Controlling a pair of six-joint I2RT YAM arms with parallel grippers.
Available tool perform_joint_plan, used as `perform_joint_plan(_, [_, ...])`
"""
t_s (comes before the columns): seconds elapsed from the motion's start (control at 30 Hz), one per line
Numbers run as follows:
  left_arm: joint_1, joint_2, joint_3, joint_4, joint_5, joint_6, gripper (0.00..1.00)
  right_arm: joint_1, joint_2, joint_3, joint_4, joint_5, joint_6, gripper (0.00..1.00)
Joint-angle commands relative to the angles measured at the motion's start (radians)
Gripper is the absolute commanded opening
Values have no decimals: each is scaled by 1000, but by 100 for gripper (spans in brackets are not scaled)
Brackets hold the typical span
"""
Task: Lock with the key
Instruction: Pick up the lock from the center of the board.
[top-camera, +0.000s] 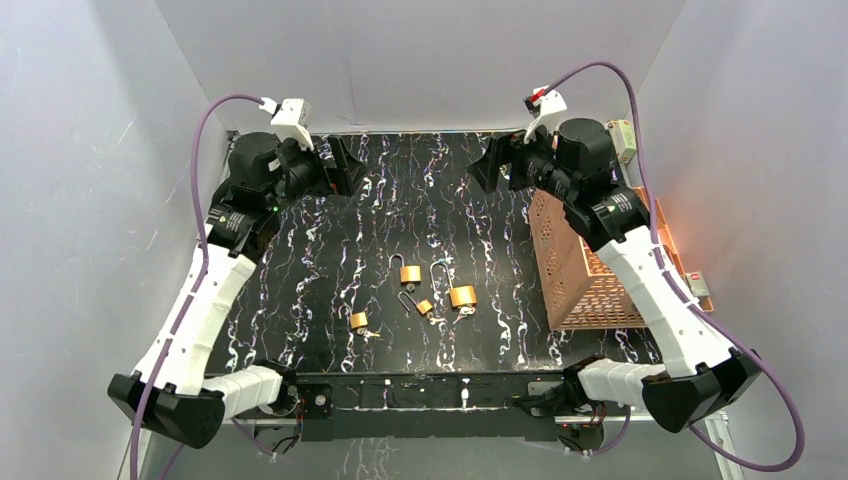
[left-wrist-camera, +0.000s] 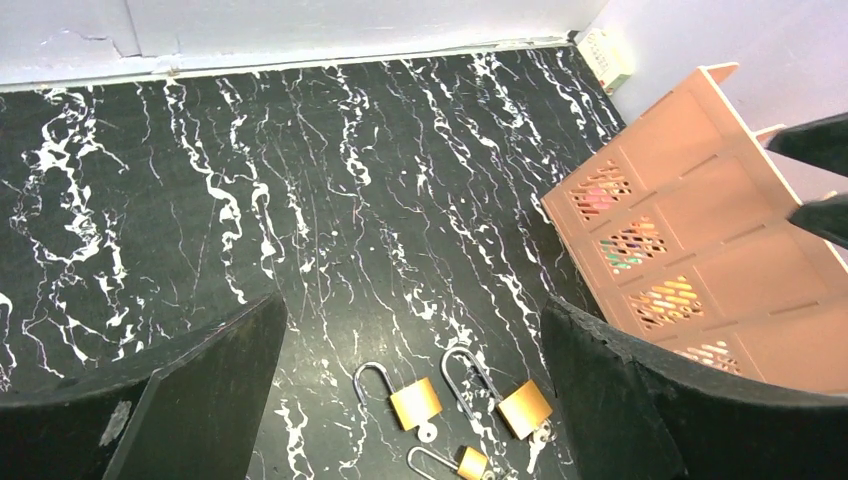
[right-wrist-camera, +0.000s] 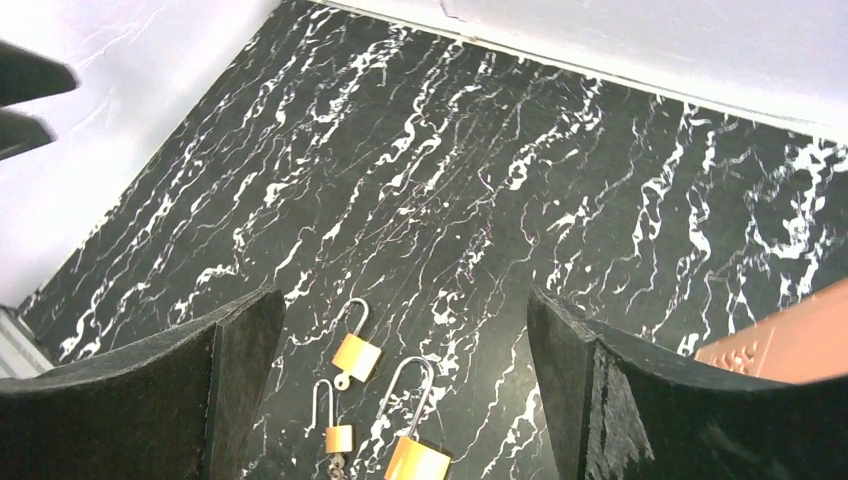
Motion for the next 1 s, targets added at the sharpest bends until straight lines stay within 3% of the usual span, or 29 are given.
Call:
perform_joint_plan(0.0, [6,-64,-21,-14,69,29,98,-1,-43,-59,49,77,83,98])
perform_joint_plan(0.13, [5,-100,-73,29,101,-11,98,-1,-140,-235,188,53,43,98])
perform_joint_plan(0.23, [5,-115,-92,58,112,-23,98,-1,-189,-332,262,116,140,99])
perform_joint_plan(0.33, [10,-123,-130,99,141,-36,98,12,-72,-145,82,67,66,98])
perform_joint_plan(0.4, [15,-123,-141,114,186,-23,97,102,10,-55,-42,225,9,98])
perform_joint_plan(0.43, [20,-119,-135,118,262,12,58,170,12,-73,-14,301,-40,98])
perform_joint_plan(0.47, [26,-109,-118,100,301,55,5,232,2,-101,45,348,-88,74])
perform_joint_plan(0.5, [30,-100,-103,81,305,72,0,281,-2,-112,77,378,-115,7])
perform_joint_plan(0.53, [32,-102,-99,81,290,95,0,323,5,-112,80,394,-112,0])
perform_joint_plan(0.67, [45,-96,-68,57,273,137,0,367,-1,-169,177,425,-69,0])
perform_joint_plan(0.7, [45,-78,-44,25,263,139,0,367,6,-167,177,424,-57,11])
perform_joint_plan(0.73, [46,-60,-21,-8,248,134,31,367,14,-165,177,414,-53,51])
perform_joint_plan(0.77, [45,-47,-7,-29,242,136,90,367,19,-166,179,400,-52,90])
perform_joint_plan(0.8, [46,-41,-3,-41,241,139,97,367,20,-169,187,378,-52,98])
perform_joint_plan(0.83, [46,-42,-7,-40,242,142,98,367,16,-177,200,353,-58,98])
perform_joint_plan(0.87, [46,-49,-18,-30,247,148,83,367,11,-185,212,337,-65,99])
perform_joint_plan(0.9, [46,-65,-33,-13,286,172,11,367,6,-188,217,315,-81,35])
perform_joint_plan(0.93, [45,-80,-43,-2,286,173,0,367,2,-180,194,346,-74,2])
perform_joint_plan(0.97, [46,-95,-57,24,278,160,0,367,-7,-183,206,359,-77,0])
